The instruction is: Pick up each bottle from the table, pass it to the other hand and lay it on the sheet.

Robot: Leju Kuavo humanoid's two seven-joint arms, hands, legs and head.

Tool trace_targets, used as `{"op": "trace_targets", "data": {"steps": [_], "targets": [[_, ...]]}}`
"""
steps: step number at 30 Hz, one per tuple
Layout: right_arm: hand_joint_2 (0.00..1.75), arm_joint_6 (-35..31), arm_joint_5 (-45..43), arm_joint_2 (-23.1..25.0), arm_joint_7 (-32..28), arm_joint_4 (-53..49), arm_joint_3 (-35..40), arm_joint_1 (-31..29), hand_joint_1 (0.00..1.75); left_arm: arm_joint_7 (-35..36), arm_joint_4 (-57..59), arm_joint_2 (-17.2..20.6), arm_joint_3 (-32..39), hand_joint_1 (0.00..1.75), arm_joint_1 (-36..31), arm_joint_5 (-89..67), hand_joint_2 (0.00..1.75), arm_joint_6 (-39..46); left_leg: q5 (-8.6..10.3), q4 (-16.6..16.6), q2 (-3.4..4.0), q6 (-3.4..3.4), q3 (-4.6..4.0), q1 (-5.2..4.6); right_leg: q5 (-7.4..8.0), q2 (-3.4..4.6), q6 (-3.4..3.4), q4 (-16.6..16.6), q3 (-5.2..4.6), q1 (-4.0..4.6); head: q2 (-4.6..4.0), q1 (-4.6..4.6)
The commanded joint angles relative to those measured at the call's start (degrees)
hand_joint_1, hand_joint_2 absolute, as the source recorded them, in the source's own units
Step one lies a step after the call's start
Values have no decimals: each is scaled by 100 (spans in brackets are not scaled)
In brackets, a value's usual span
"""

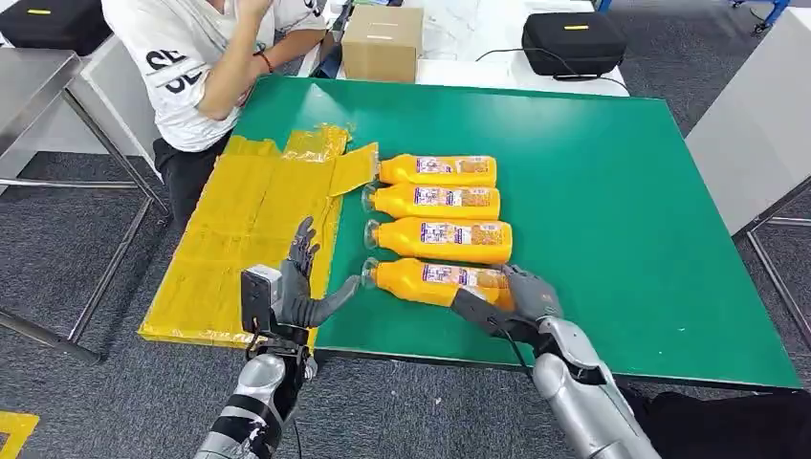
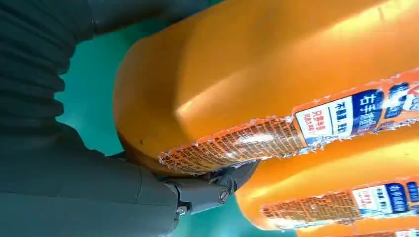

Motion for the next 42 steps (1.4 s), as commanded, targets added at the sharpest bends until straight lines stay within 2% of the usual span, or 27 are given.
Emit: {"op": "trace_targets", "data": {"steps": [1, 4, 9, 11, 12, 14, 15, 16, 21, 23, 25, 27, 31, 39, 41, 42], "targets": [[175, 271, -527, -97, -308, 1175, 480, -602, 175, -44, 573, 79, 170, 0, -373, 65, 175, -125, -4, -5, 1, -4, 20, 2, -4, 1, -5, -5, 19, 2, 0, 0], [175, 535, -1010, -222, -458, 1280, 583, -664, 175, -97, 707, 95, 146, 0, -478, 120, 175, -208, -12, -5, -1, -6, 44, 2, -12, -1, -9, -5, 42, 3, 0, 0], [175, 282, -1546, -442, -574, 714, 476, -325, 175, -136, 656, 110, 80, 0, -483, 97, 175, -117, -7, -6, -11, -4, 39, 4, -9, -11, -6, -9, 40, 4, 0, 0], [175, -159, -1796, -235, -691, 196, 144, 0, 175, -130, 618, 139, 29, 0, -509, 3, 175, 136, -19, -8, -17, -7, 66, 3, -23, -17, -10, -10, 69, 4, 0, 0], [175, -339, -1849, -68, -700, -15, 23, 154, 175, -111, 598, 158, 16, 0, -524, -27, 175, 222, -5, -5, -12, -4, 30, 5, -8, -13, -5, -7, 33, 5, 0, 0], [175, -383, -1804, -20, -624, -109, 59, 199, 175, -103, 583, 170, 13, 0, -527, -24, 175, 220, -21, -7, -10, -11, 64, 8, -24, -11, -14, -8, 63, 9, 0, 2], [175, -383, -1804, -20, -624, -109, 59, 199, 175, -103, 583, 170, 13, 0, -527, -24, 175, 220, -12, -4, -7, -8, 42, 5, -14, -8, -10, -5, 41, 6, 0, 0], [175, -530, -1810, 26, -667, -194, -6, 257, 175, -93, 587, 177, 13, 0, -531, -73, 175, 333, -20, -5, -7, -10, 59, 5, -23, -7, -13, -3, 57, 6, 0, 2], [175, -1234, -2290, 840, -1179, -1070, -495, 1011, 175, -25, 545, 257, 23, 0, -634, -261, 175, 848, -16, -2, 1, -10, 39, 6, -16, 1, -12, 1, 35, 6, 0, 0], [175, -1544, -2227, 990, -1392, -1217, -408, 1134, 175, 17, 515, 283, 55, 0, -674, -206, 175, 853, -17, -1, 6, -11, 35, 6, -16, 6, -13, 3, 32, 7, 0, 0], [175, -1578, -2367, 1113, -1567, -1294, -307, 1224, 175, 94, 426, 295, 104, 0, -676, -28, 175, 716, -16, -2, 9, -10, 33, 6, -14, 10, -12, 3, 27, 7, 0, 0], [175, -1592, -2503, 1196, -1648, -1167, -198, 1170, 175, 163, 350, 324, 94, 0, -671, 115, 175, 609, -19, -1, 7, -10, 39, 7, -18, 8, -13, 4, 33, 8, 0, -2], [175, -1817, -2221, 1193, -1747, -942, 6, 1030, 175, 199, 242, 329, 32, 0, -643, 178, 175, 529, -12, 0, 15, -5, 24, 6, -8, 14, -9, 1, 18, 5, 0, 0], [175, -1950, -2087, 1275, -2024, -406, 357, 701, 175, 631, -314, 450, -506, 0, -386, 632, 175, -504, -18, -3, 21, -8, 38, 3, -13, 20, -11, 1, 31, 3, 0, 0], [175, -1955, -2102, 1292, -2037, -400, 357, 681, 175, 644, -352, 448, -535, 0, -344, 662, 175, -553, -9, -3, 11, -5, 21, 2, -7, 10, -7, -1, 19, 2, 0, 0], [175, -1955, -2102, 1292, -2037, -400, 357, 681, 175, 644, -352, 448, -535, 0, -344, 662, 175, -553, -20, -5, 16, -9, 45, 3, -17, 15, -12, 1, 39, 3, 0, 0]]}}
